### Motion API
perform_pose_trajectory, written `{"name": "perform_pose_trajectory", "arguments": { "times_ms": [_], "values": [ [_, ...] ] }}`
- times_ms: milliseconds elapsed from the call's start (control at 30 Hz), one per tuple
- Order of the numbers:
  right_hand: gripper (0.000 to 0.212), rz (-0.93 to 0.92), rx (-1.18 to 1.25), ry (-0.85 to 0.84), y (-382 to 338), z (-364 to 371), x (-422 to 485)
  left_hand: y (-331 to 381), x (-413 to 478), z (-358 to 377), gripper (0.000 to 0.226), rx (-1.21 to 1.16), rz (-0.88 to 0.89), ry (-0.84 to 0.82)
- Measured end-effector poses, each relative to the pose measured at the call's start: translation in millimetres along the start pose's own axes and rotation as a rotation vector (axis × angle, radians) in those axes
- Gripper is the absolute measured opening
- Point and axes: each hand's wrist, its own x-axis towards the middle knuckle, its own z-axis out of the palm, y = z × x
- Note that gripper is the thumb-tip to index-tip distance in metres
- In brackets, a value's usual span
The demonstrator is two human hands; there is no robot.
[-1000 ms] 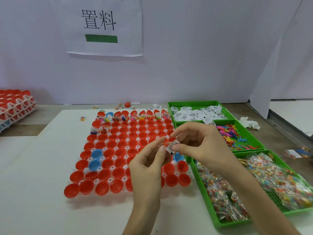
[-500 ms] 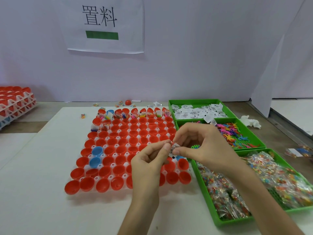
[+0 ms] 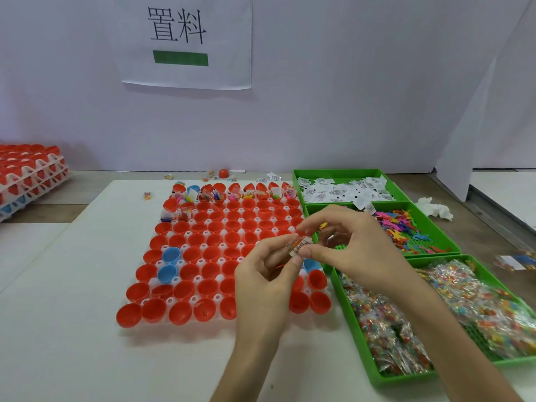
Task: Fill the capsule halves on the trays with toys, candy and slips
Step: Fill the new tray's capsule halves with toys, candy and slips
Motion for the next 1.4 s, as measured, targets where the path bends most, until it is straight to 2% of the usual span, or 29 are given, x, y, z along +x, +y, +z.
{"name": "perform_pose_trajectory", "arguments": {
  "times_ms": [67, 200, 267, 367, 633, 967, 1100, 1267, 1400],
  "values": [
    [0.025, -0.009, 0.013, -0.012, 0.6, 0.6, 0.1, 0.0, 0.5, -1.2, 0.026, 0.02, 0.021, 0.014],
    [0.014, -0.071, 0.028, -0.029, 1.9, 1.4, 1.0, -0.7, 0.0, -2.0, 0.028, 0.013, 0.037, 0.053],
    [0.011, -0.069, 0.099, -0.036, 2.0, 2.5, 1.3, -0.9, -0.1, -2.7, 0.03, -0.04, 0.004, 0.071],
    [0.018, -0.039, 0.221, -0.029, 0.0, 3.6, 0.2, -0.8, 1.4, -4.1, 0.024, -0.116, -0.059, 0.09],
    [0.013, -0.014, 0.351, -0.029, -4.9, 3.5, -0.4, 0.9, 2.1, -4.2, 0.014, -0.2, -0.176, 0.023],
    [0.021, -0.019, 0.299, -0.074, -2.4, 3.4, -0.2, 1.5, 2.8, -5.1, 0.023, -0.322, -0.24, 0.041],
    [0.025, -0.028, 0.233, -0.072, -0.7, 4.1, 0.2, 0.9, 3.4, -5.9, 0.026, -0.301, -0.223, 0.027],
    [0.02, -0.013, 0.237, -0.046, -0.1, 4.4, 0.4, 1.4, 3.4, -5.9, 0.024, -0.103, -0.095, 0.055],
    [0.03, 0.006, 0.202, 0.002, 0.0, 6.1, 0.9, 0.4, 3.3, -6.2, 0.02, -0.053, -0.075, 0.065]
  ]
}}
